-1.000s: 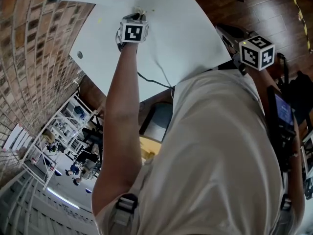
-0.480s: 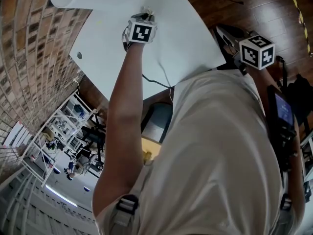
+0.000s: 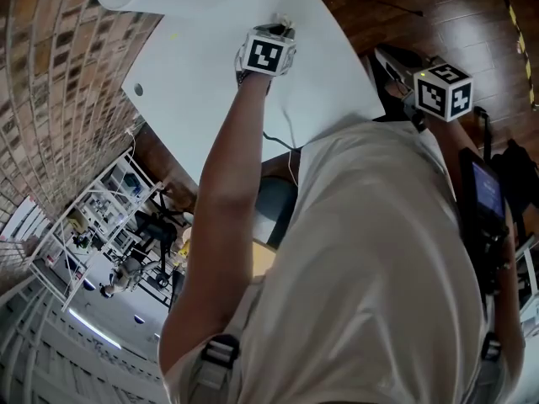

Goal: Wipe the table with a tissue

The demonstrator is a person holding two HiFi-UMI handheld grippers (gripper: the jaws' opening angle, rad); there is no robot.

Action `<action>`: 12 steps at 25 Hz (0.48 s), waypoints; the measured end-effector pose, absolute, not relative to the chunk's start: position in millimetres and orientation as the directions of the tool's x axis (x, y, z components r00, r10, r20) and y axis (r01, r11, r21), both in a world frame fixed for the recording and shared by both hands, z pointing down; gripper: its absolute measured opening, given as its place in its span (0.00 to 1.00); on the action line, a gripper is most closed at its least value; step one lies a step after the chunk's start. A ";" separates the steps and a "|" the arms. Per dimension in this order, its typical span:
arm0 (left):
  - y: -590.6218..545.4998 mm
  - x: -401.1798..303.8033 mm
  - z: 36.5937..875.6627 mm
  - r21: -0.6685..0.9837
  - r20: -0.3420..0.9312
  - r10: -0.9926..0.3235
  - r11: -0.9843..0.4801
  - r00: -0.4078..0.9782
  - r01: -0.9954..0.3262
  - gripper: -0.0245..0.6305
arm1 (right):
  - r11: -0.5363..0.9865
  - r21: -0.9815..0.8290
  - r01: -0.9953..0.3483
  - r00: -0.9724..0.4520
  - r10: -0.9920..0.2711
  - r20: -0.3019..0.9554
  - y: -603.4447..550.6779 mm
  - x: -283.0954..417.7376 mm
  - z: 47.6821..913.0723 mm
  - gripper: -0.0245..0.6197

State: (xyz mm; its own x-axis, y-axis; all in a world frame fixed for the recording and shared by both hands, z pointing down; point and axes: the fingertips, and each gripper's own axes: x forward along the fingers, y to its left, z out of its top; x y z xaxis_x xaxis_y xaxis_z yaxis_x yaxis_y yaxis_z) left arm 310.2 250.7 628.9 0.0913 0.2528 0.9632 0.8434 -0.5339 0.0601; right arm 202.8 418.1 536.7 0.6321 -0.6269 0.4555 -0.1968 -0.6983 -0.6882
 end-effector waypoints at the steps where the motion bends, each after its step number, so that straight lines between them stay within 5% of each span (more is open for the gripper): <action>1: 255.5 309.0 627.5 0.069 0.955 0.278 -0.554 0.106 0.830 0.13 | -0.699 -0.686 -0.201 0.635 -0.626 0.452 419.9 204.3 535.0 0.06; 7: 302.0 287.7 551.6 0.242 0.659 0.650 -0.658 0.377 0.713 0.13 | -0.680 -0.699 -0.219 0.653 -0.635 0.413 427.2 206.7 527.1 0.06; 12: 322.3 209.9 515.9 0.359 0.540 0.770 -0.575 0.339 0.735 0.14 | -0.651 -0.717 -0.251 0.625 -0.674 0.394 410.1 208.2 533.9 0.06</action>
State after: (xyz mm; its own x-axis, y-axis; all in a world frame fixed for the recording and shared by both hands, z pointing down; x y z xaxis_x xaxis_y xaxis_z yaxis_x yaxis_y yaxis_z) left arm 209.9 322.3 515.9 0.3389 0.7704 0.5401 0.7350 -0.5751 0.3592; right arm 208.2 410.1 533.9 0.6248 -0.6743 0.3936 -0.2507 -0.6507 -0.7168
